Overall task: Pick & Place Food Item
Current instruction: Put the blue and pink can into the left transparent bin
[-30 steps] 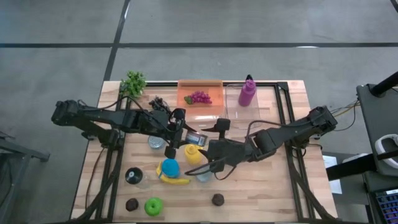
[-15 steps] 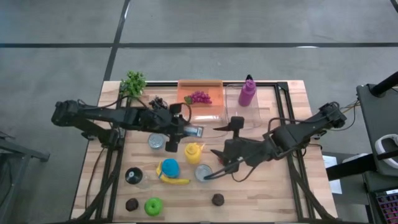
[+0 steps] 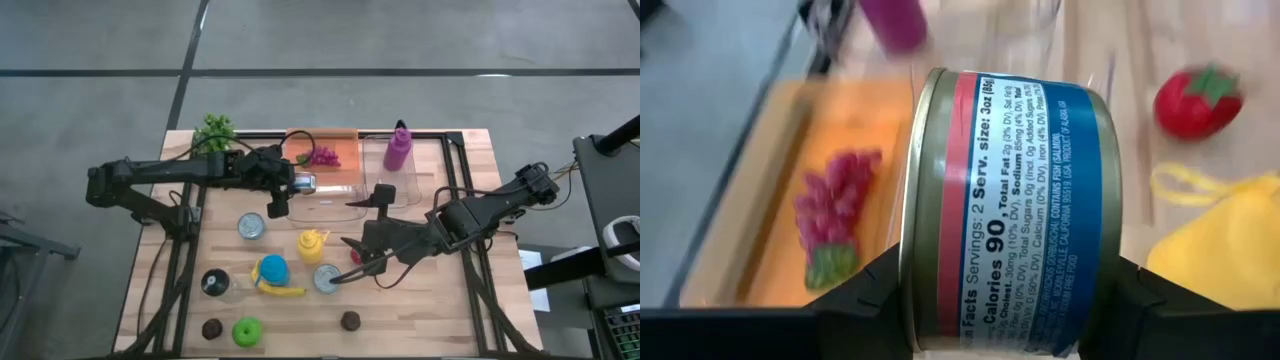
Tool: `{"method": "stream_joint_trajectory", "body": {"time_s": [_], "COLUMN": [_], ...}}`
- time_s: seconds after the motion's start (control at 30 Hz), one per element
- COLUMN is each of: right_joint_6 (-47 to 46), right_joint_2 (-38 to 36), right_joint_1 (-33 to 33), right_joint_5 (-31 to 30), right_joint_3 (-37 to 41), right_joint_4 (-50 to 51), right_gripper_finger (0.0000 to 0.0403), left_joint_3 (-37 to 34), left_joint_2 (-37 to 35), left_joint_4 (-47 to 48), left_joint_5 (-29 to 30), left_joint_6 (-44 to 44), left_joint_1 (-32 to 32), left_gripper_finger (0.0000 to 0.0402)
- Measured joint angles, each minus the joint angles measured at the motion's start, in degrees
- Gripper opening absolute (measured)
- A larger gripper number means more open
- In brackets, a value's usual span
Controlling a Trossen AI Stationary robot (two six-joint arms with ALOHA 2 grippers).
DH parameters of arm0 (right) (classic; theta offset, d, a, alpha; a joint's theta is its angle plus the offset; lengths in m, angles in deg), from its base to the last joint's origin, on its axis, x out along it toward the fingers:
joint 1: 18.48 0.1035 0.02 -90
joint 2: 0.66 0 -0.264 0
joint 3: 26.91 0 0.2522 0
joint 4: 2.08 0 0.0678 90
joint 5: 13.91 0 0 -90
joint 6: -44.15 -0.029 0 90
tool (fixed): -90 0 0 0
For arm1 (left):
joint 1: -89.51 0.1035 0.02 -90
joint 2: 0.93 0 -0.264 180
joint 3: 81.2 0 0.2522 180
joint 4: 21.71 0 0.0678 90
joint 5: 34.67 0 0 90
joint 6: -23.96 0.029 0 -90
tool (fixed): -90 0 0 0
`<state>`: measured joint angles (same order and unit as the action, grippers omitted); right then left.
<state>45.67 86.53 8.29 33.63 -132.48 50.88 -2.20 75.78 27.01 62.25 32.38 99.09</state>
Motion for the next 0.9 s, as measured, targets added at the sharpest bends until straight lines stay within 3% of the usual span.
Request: {"method": "stream_joint_trajectory", "body": {"time_s": [0.23,0.7,0.9], "right_joint_6": [-0.3,0.4,0.6], "right_joint_2": [0.0,-0.1,-0.2], "right_joint_1": [0.0,0.0,0.0], "right_joint_5": [0.0,-0.1,-0.2], "right_joint_3": [0.0,0.0,0.0], "right_joint_4": [-0.2,0.0,1.0], "right_gripper_finger": [0.0364,0.0364,0.0364], "left_joint_3": [1.7,21.4,22.9], "left_joint_2": [4.6,25.2,28.2], "left_joint_4": [3.2,24.6,25.5], "left_joint_5": [-1.7,-2.8,-2.7], "left_joint_6": [0.1,2.7,2.7], "left_joint_1": [2.5,4.3,4.3], "left_gripper_finger": [0.0190,0.0190,0.0190]}}
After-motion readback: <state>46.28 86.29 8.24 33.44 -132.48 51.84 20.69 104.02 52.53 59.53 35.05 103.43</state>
